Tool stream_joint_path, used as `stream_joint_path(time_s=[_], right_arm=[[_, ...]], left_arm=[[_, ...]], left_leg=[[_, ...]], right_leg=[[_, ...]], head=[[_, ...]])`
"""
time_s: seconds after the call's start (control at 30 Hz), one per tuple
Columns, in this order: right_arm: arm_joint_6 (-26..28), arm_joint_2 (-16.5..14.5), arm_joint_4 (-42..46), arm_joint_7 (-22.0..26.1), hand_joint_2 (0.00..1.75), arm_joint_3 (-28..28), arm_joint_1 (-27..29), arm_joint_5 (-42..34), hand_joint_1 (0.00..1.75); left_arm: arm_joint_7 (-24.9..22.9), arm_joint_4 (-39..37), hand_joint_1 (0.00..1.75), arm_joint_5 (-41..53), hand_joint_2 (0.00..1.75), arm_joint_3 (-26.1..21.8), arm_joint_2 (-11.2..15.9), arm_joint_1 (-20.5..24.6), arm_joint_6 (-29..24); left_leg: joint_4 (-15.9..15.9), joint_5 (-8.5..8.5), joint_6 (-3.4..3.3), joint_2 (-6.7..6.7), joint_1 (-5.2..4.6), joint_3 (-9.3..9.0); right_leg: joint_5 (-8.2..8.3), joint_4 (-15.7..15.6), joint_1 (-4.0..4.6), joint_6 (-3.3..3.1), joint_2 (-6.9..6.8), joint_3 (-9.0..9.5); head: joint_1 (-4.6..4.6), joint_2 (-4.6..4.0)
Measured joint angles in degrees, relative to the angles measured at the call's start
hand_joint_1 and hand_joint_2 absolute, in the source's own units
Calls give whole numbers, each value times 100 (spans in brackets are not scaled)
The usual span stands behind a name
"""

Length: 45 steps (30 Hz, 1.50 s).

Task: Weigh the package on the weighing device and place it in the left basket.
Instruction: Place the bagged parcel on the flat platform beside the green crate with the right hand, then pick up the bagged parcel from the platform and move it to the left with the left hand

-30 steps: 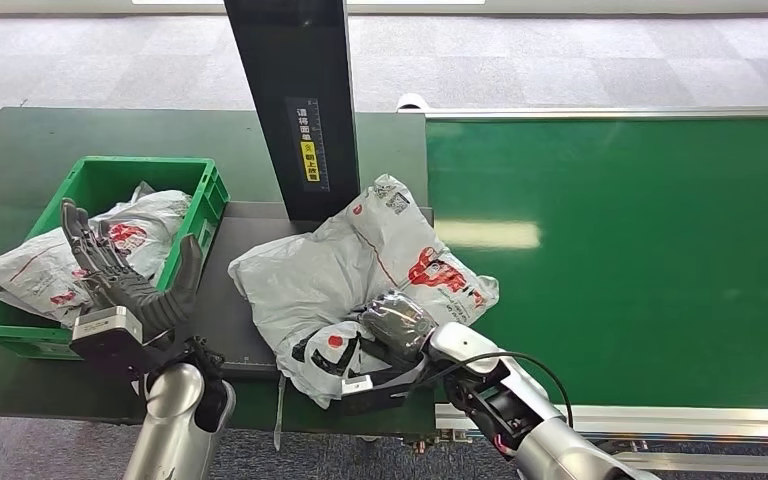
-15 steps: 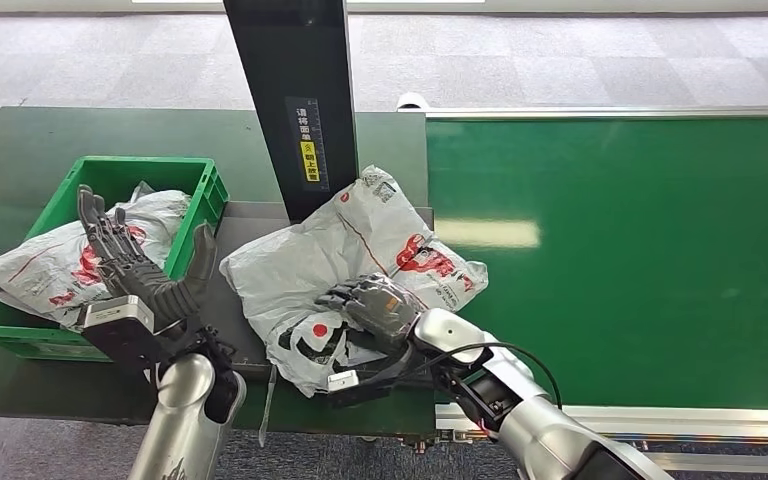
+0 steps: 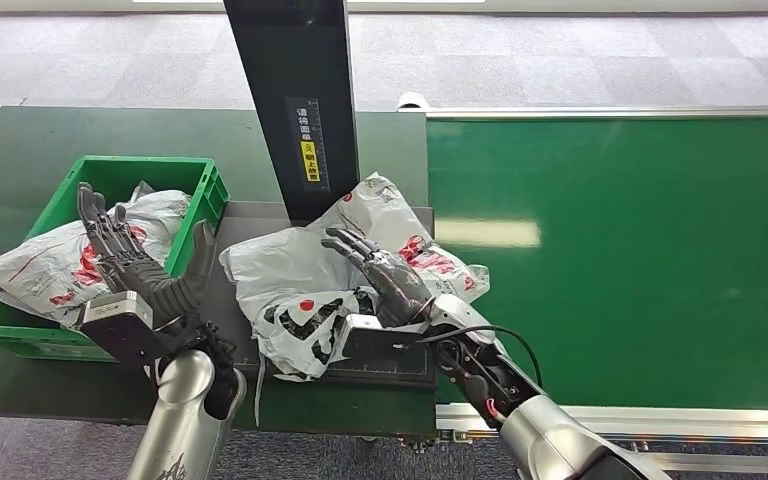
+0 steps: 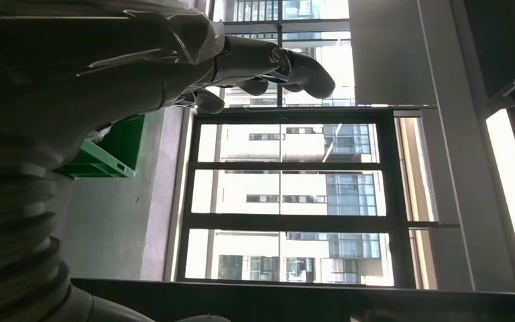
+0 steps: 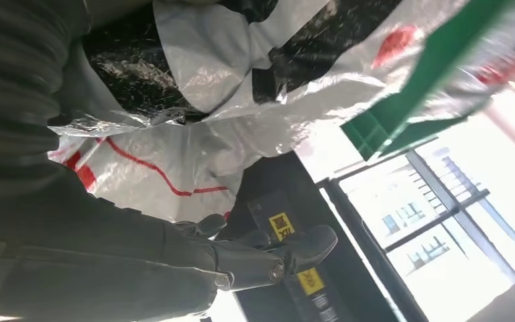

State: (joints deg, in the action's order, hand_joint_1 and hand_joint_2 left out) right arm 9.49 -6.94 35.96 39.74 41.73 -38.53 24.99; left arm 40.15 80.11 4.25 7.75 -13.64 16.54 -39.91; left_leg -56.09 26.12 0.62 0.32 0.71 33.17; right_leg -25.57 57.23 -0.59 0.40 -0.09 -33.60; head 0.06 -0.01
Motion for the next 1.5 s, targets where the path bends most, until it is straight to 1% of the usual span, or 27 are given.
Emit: stream_joint_path(time_s=[0.07, 0.13, 0.27, 0.4, 0.5, 0.57, 0.77, 0.83, 0.9, 1.0, 1.1, 1.17, 1.23, 1.33, 1.4, 1.5], right_arm=[[-529, 98, 471, 5, 175, -259, 230, -816, 0], [-853, 215, 956, 9, 175, -553, 493, -1407, 0], [-1149, 428, 1724, 13, 0, -1160, 964, -1953, 0], [-1547, 574, 2208, 8, 175, -1723, 1326, -2294, 0], [-1971, 640, 2458, -37, 175, -2112, 1538, -2555, 0], [-2157, 662, 2574, -67, 175, -2318, 1642, -2661, 0], [-2222, 704, 2755, -93, 175, -2587, 1775, -2704, 0], [-2231, 709, 2788, -95, 175, -2642, 1808, -2742, 0], [-2234, 708, 2839, -100, 175, -2738, 1869, -2832, 0], [-2197, 690, 2931, -173, 175, -2977, 2009, -2985, 0], [-2061, 657, 2982, -331, 175, -3266, 2155, -3015, 0], [-1985, 611, 2996, -424, 175, -3459, 2234, -3008, 0], [-1954, 564, 3000, -490, 175, -3628, 2296, -2975, 0], [-1954, 500, 2995, -548, 175, -3786, 2329, -2821, 0], [-1971, 446, 2980, -584, 175, -3845, 2318, -2715, 0], [-2049, 371, 2943, -644, 175, -3907, 2296, -2573, 0]], left_arm=[[0, -26, 0, -140, 175, -3, 17, 0, 16], [0, -79, 0, -368, 175, -3, 40, 0, 113], [0, -210, 0, -639, 175, 2, 95, -2, 416], [0, -337, 0, -660, 175, 18, 140, -3, 594], [0, -470, 0, -635, 175, 51, 176, 1, 709], [0, -559, 0, -624, 175, 83, 195, 2, 759], [0, -695, 0, -607, 175, 147, 240, 6, 803], [-1, -777, 0, -684, 175, 172, 253, 34, 957], [-38, -1026, 0, -829, 175, 245, 287, 102, 1445], [-184, -1388, 0, -833, 175, 470, 384, 145, 2384], [-448, -1581, 0, -842, 175, 694, 477, 147, 3255], [-673, -1715, 0, -807, 175, 814, 513, 167, 3703], [-847, -1877, 0, -375, 175, 991, 543, 224, 3867], [-875, -2185, 0, 893, 175, 1453, 597, 373, 3942], [-926, -2402, 0, 1549, 175, 1768, 614, 476, 4008], [-1309, -2746, 0, 2267, 175, 2115, 619, 652, 3903]], left_leg=[[0, 0, 0, -1, 0, 5], [0, 0, 0, -3, 0, 9], [0, 1, -1, -1, -1, 16], [-1, 1, -1, -2, -1, 17], [0, 1, -1, -1, -1, 18], [0, 1, -1, 0, -1, 18], [0, 1, -1, 1, -1, 18], [-1, 0, -1, 0, -1, 18], [-1, 0, -1, -5, -1, 19], [-1, 0, -1, -4, -1, 20], [-1, 1, -1, -3, -2, 22], [-1, 1, -1, -4, -2, 24], [-1, 1, -1, -5, -2, 25], [0, 1, -1, -3, -2, 27], [0, 1, -1, -2, -2, 27], [0, 0, -1, -4, -2, 27]], right_leg=[[0, 0, 0, 0, 0, -4], [0, -1, 0, 0, -1, -8], [0, -1, -1, 1, -1, -13], [0, -1, -1, 1, -1, -15], [0, -1, -1, 1, -1, -16], [0, -1, -1, 1, 0, -16], [0, -1, -1, 0, 0, -17], [0, -1, -1, 1, -2, -18], [0, -1, -1, 1, -6, -16], [0, -1, -1, 1, -5, -16], [0, -1, -2, 1, -5, -19], [0, -1, -2, 1, -5, -22], [0, -1, -2, 1, -5, -23], [0, -1, -2, 1, -5, -23], [0, -1, -2, 1, -4, -22], [0, -1, -2, 1, -5, -21]], head=[[0, 0], [1, 0], [1, 0], [1, 1], [-1, 0], [0, 0], [0, 0], [0, 0], [1, 0], [1, 0], [1, 0], [0, -1], [-1, 0], [0, 0], [0, 0], [0, 1]])
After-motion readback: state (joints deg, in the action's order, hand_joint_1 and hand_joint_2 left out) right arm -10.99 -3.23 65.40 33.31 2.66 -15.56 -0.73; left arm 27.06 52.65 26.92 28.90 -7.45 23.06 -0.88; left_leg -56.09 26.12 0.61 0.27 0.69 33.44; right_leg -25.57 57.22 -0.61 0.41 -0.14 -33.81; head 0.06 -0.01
